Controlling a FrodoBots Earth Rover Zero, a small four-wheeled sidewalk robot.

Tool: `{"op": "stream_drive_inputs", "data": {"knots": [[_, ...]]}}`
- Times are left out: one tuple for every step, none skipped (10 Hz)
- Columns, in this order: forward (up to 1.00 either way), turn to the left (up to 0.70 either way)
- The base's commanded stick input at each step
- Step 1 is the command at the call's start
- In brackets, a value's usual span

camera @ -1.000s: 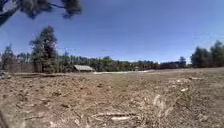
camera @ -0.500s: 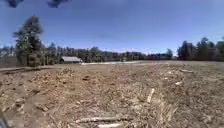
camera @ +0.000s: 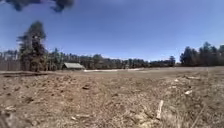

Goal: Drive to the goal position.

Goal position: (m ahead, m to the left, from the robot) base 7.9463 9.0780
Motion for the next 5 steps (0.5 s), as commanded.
{"op": "stream_drive_inputs", "data": {"knots": [[0.7,0.0],[0.7,0.0],[0.7,0.0],[0.7,0.0],[0.7,0.0]]}}
